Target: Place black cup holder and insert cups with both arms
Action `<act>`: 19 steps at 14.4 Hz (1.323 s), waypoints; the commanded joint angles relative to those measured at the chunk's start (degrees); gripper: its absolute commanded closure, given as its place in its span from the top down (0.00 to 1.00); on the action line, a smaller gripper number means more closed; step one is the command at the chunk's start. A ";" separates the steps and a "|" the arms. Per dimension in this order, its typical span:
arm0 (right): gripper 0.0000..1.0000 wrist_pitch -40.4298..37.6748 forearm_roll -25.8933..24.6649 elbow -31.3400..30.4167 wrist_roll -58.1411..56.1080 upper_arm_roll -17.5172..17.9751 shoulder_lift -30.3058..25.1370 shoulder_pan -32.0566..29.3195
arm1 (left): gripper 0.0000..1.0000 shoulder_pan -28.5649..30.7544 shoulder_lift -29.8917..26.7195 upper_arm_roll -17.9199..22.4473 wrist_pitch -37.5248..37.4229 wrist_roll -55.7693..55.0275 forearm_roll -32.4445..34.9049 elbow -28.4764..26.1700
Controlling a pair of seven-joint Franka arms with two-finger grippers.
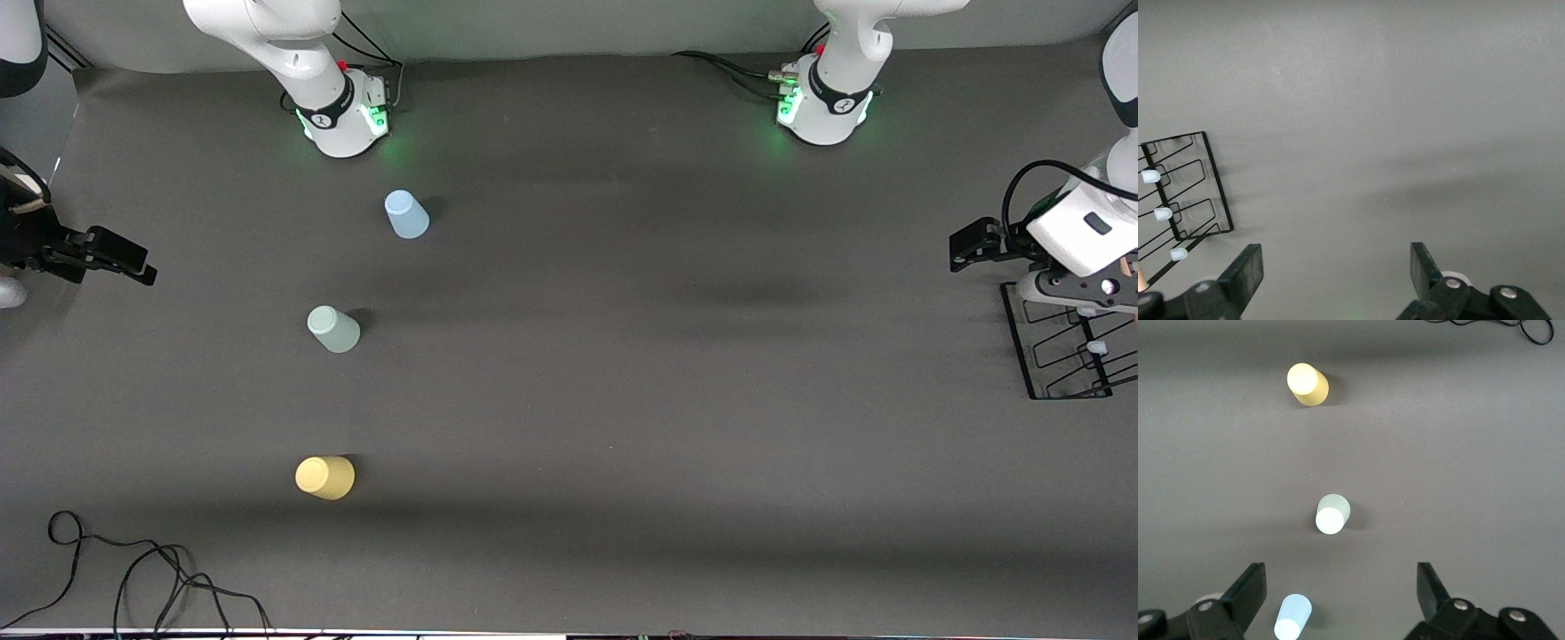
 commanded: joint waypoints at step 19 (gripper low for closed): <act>1.00 -0.34 0.77 0.23 0.37 -0.47 -0.49 0.66 | 0.99 11.42 2.68 0.14 -4.41 6.36 0.25 4.17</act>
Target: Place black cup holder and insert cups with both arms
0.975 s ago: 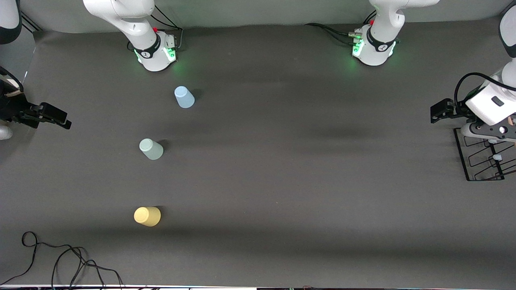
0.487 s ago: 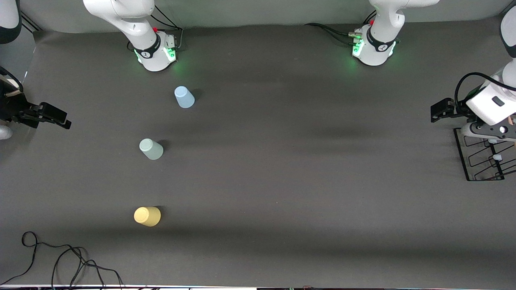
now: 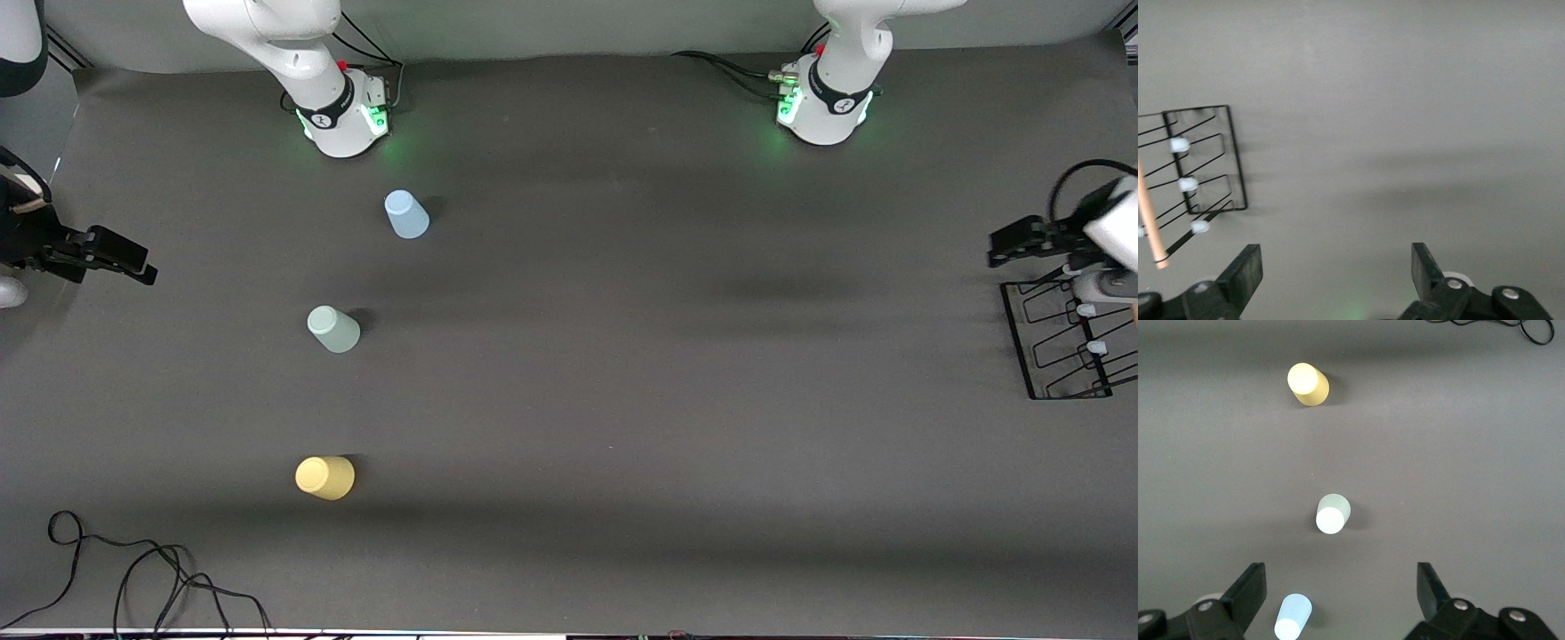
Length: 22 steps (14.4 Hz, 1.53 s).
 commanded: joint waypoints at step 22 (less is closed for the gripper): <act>1.00 -0.30 0.94 0.22 0.29 -0.55 -0.19 0.48 | 0.86 28.09 27.07 -0.24 22.57 33.62 0.88 2.77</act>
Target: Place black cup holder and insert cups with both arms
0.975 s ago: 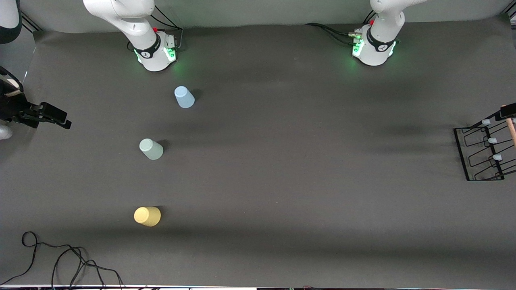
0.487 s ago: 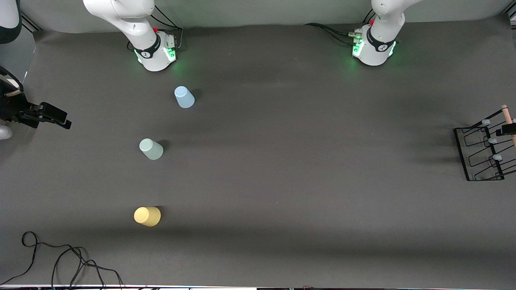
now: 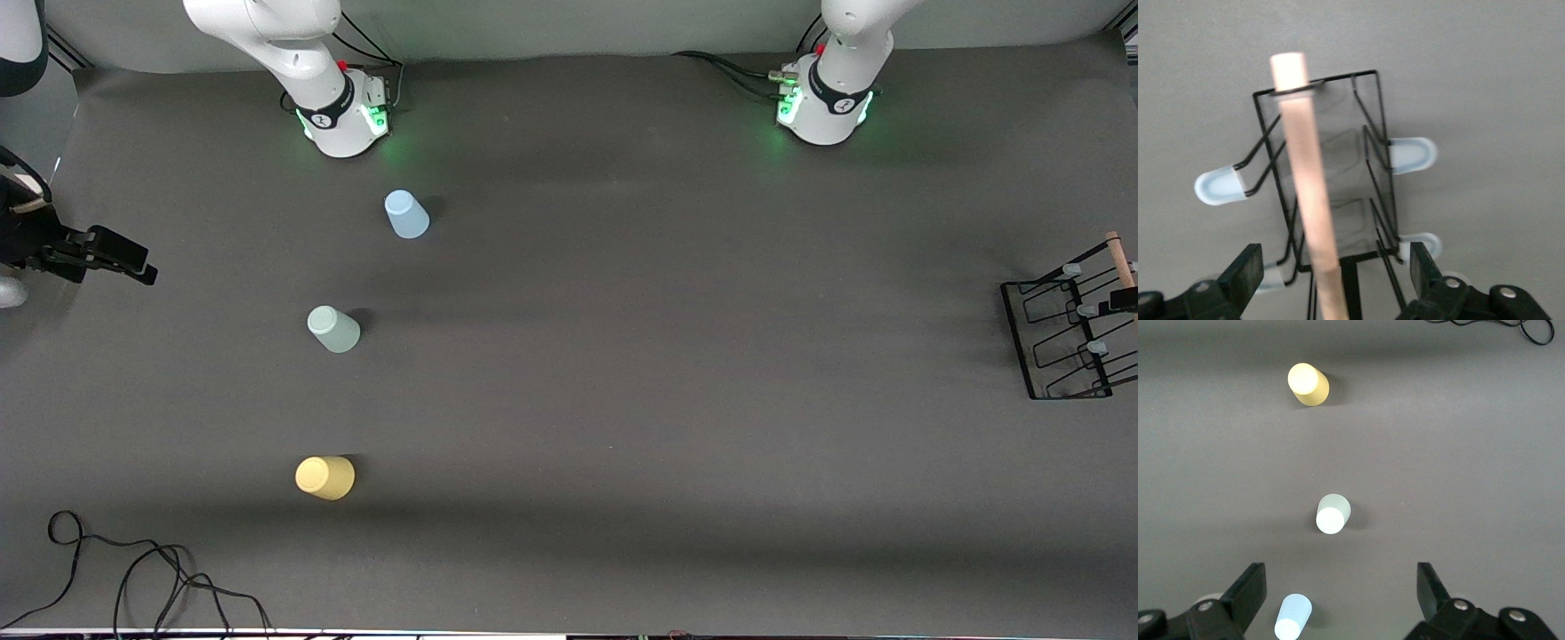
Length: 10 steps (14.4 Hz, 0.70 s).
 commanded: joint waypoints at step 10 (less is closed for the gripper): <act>1.00 -0.30 0.94 0.21 0.29 -0.55 -0.11 0.47 | 0.00 -1.10 -0.38 -1.21 -3.46 -1.02 -0.41 1.28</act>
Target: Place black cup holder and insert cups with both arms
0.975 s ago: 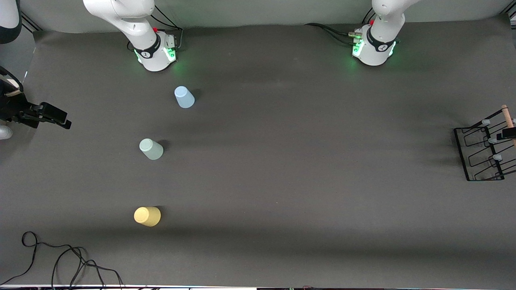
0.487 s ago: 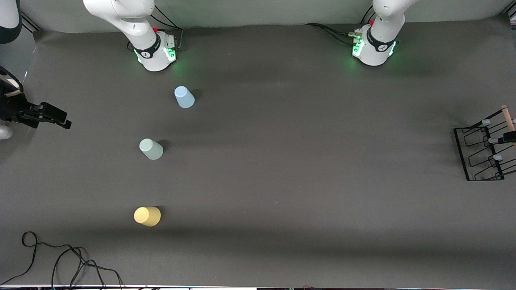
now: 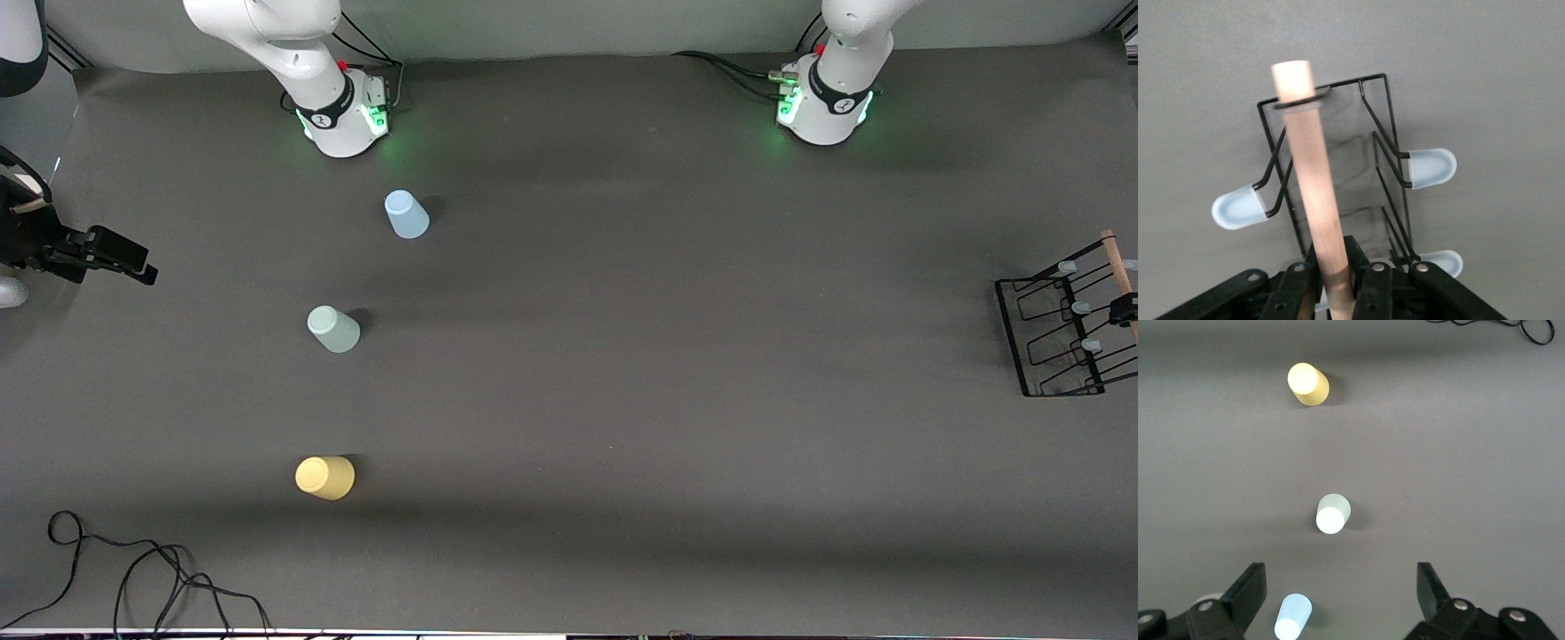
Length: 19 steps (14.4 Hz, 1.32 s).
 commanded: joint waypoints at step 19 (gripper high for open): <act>1.00 -0.29 0.86 0.23 0.29 -0.55 -0.02 0.47 | 0.00 -56.11 0.11 -0.15 -14.90 -75.79 -3.00 12.79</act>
